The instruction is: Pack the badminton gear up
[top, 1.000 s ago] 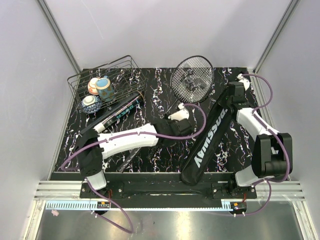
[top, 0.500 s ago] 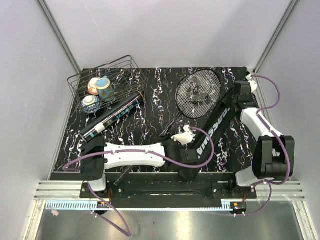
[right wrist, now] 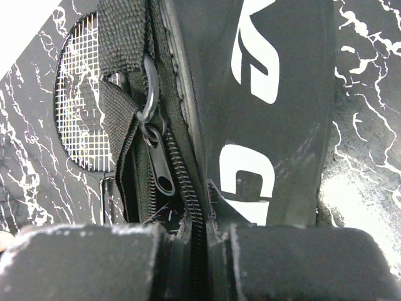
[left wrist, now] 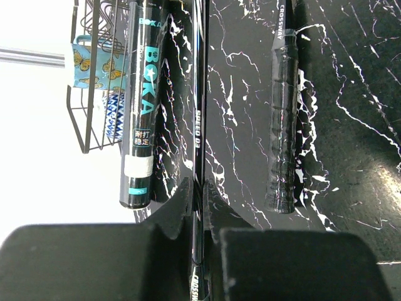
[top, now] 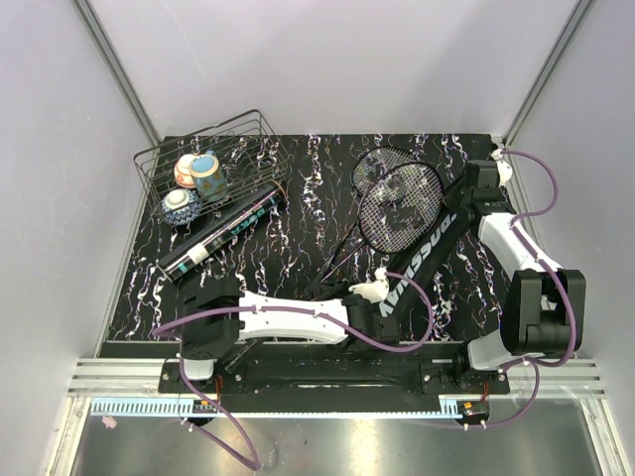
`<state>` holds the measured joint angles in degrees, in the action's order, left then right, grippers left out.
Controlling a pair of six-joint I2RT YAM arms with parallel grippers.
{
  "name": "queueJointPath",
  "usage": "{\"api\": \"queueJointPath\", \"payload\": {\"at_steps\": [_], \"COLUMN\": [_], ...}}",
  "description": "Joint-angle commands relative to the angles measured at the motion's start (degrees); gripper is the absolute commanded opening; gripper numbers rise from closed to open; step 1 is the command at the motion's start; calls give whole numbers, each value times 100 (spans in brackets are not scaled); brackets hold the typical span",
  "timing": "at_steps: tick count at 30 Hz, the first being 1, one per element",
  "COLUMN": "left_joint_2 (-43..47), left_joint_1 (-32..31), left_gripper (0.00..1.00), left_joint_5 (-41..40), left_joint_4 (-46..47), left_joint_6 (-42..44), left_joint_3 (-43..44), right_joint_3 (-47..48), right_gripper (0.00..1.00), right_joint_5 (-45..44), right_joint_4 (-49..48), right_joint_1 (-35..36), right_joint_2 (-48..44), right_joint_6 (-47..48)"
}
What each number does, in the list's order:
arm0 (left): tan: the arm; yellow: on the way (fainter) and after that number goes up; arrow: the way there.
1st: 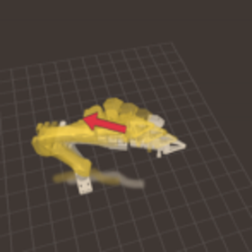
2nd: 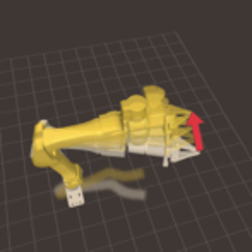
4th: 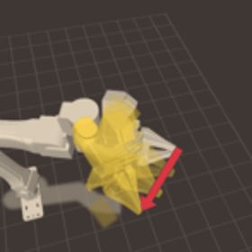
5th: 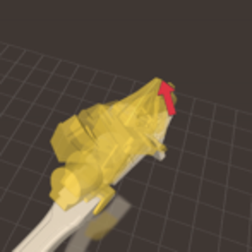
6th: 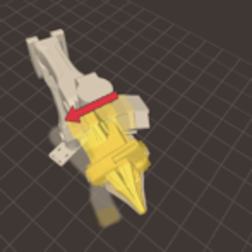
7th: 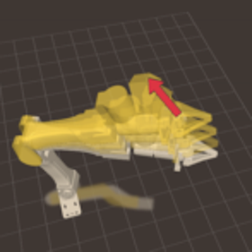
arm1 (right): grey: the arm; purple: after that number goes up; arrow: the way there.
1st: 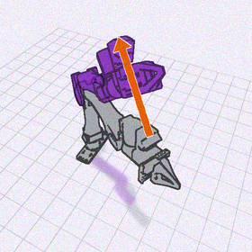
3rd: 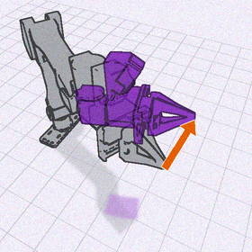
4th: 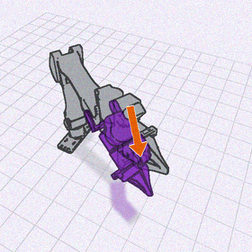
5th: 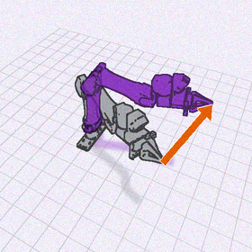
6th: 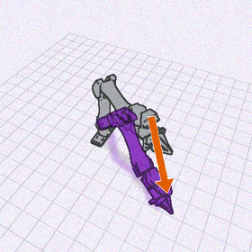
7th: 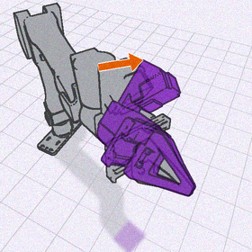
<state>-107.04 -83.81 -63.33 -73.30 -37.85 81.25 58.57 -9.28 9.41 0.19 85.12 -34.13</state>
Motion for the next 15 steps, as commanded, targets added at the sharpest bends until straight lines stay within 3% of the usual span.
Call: {"api": "queueJointPath", "payload": {"at_steps": [1, 7, 10, 15], "left_joint_2": [-27, -369, -493, 130], "left_joint_1": [-74, -65, -74, 66], "left_gripper": [0, 0, 0, 0], "left_joint_5": [-338, -470, -339, 601], "left_joint_4": [-53, -18, 473, 2011], "left_joint_6": [-100, 31, 733, 2236], "left_joint_3": [49, -92, -66, -408], "right_joint_3": [199, 76, -38, -249], "right_gripper": [0, 0, 0, 0], "right_joint_5": [224, 628, 874, 1226], "right_joint_4": [-44, -184, -404, -694], "right_joint_1": [-229, -370, -370, -370], "right_joint_2": [-277, -452, -584, -664], "right_joint_6": [-331, -446, -410, -173]}}
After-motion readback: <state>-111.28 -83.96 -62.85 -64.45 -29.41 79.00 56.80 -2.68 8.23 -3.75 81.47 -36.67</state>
